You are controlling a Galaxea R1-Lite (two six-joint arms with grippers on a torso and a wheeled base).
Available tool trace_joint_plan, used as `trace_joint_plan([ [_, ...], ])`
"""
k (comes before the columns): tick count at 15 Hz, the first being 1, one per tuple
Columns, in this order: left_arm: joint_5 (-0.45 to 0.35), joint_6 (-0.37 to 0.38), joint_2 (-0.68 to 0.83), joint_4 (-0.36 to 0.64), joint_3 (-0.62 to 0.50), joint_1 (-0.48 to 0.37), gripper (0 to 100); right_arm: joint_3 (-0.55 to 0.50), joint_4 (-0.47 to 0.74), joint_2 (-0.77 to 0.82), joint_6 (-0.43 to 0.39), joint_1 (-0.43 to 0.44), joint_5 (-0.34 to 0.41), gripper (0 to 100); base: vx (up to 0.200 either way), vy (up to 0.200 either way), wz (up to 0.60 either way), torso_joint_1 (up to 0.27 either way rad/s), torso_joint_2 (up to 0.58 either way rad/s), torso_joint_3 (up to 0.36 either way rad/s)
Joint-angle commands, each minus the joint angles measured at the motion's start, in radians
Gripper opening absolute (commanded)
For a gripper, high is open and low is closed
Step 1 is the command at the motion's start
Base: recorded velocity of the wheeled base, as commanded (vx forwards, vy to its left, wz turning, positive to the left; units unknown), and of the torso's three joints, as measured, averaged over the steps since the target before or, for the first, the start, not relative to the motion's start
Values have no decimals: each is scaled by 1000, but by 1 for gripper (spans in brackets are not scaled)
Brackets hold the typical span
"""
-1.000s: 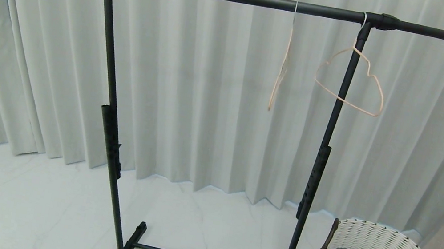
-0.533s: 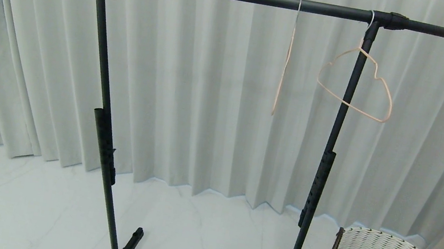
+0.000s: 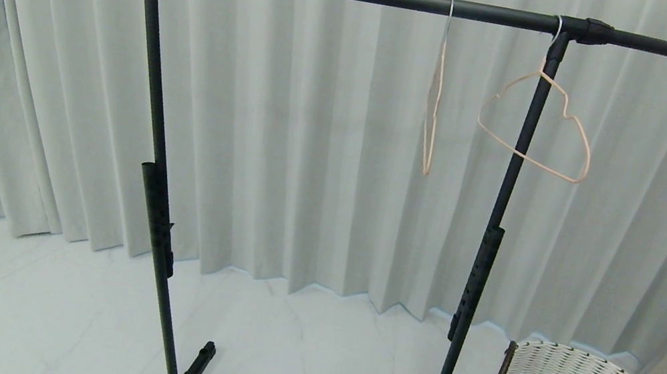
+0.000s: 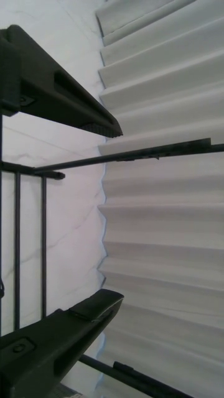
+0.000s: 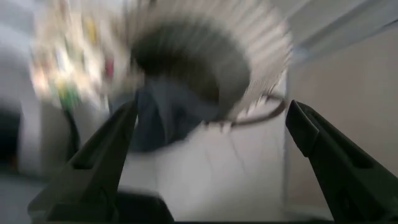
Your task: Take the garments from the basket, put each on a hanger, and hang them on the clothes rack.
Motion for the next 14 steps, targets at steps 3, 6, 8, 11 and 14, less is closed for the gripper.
trace_joint_plan([
  [3,0,0,2,0,0,-1,100,182,-245,476,-215,1,-28,100,0,0,0,0,0,0],
  [6,0,0,2,0,0,-1,100,245,-520,704,-241,1,-28,100,0,0,0,0,0,0],
  [8,0,0,2,0,0,-1,100,245,-613,818,-241,-2,-29,100,0,0,0,0,0,0],
  [11,0,0,2,0,0,1,100,245,-687,904,-239,-10,-39,100,0,0,0,0,0,0],
  [14,0,0,2,0,0,1,100,153,-701,980,-238,-39,-74,100,0,0,0,0,0,0],
])
